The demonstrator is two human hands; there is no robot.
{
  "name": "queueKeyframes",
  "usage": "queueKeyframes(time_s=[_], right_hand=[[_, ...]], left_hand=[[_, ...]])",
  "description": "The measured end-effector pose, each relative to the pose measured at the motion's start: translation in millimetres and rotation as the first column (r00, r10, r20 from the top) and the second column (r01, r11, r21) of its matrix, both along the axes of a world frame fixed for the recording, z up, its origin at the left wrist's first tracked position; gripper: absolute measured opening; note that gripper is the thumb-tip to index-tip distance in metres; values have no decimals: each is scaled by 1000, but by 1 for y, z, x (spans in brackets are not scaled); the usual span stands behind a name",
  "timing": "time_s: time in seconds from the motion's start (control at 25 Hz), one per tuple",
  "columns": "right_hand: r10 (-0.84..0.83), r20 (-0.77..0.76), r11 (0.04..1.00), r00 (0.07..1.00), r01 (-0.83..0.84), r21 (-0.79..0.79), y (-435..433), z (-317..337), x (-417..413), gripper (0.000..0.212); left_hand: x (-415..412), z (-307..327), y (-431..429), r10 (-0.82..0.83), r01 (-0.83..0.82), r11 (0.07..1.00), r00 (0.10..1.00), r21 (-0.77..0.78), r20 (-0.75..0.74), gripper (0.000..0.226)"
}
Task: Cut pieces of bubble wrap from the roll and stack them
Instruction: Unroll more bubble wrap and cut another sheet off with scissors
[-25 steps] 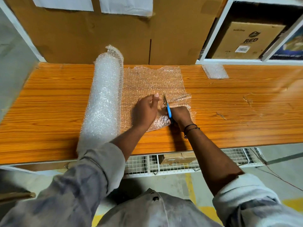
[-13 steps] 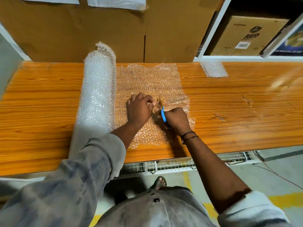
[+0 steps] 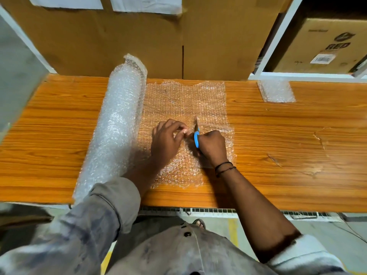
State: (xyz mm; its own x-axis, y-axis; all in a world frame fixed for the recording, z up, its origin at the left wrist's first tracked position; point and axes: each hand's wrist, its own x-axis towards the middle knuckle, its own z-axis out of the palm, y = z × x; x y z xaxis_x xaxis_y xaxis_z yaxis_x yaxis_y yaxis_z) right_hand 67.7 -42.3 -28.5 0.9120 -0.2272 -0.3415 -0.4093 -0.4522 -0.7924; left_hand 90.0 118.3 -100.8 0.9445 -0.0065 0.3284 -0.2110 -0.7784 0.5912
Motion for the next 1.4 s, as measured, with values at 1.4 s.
queueKeyframes(time_s=[1.4], right_hand=[[62,-226,990,972,-32,134,-12,32,16,27]], left_hand=[[89,2,-14,1,11,987,998,163,-70,20]])
